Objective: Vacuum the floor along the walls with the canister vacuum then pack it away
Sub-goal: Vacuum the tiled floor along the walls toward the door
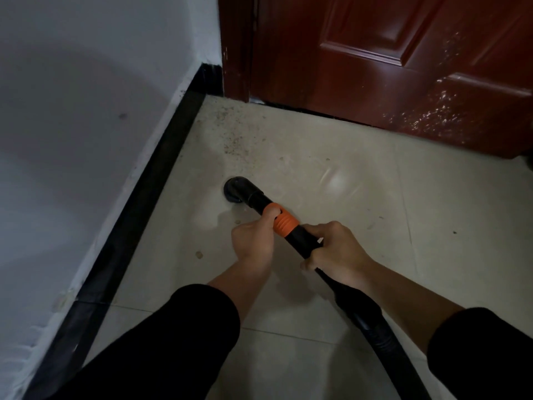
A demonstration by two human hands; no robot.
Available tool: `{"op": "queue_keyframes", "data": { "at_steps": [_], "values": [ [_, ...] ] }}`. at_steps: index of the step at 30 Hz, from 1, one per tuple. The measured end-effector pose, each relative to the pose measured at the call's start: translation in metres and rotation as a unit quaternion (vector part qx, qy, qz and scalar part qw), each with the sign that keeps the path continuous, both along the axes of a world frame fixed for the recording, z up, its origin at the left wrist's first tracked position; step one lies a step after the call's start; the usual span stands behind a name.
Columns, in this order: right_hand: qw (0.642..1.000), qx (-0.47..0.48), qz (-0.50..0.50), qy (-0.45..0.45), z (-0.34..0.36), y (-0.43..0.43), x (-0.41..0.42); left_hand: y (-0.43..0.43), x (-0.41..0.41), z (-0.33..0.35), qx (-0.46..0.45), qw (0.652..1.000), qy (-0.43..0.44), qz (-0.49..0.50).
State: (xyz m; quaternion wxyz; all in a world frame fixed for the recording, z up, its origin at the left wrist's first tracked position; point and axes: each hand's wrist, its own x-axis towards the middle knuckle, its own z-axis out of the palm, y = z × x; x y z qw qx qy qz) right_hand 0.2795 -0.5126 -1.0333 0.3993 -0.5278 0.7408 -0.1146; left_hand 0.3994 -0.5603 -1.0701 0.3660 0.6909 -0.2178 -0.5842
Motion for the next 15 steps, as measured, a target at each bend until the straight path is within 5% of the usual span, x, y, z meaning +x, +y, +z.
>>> {"op": "queue_keyframes", "data": {
  "at_steps": [15],
  "values": [
    [0.998,-0.003,-0.007,-0.062,-0.012,-0.021,0.038,-0.015,0.038,-0.003,-0.005,0.999,-0.005,0.047]
  ]
}}
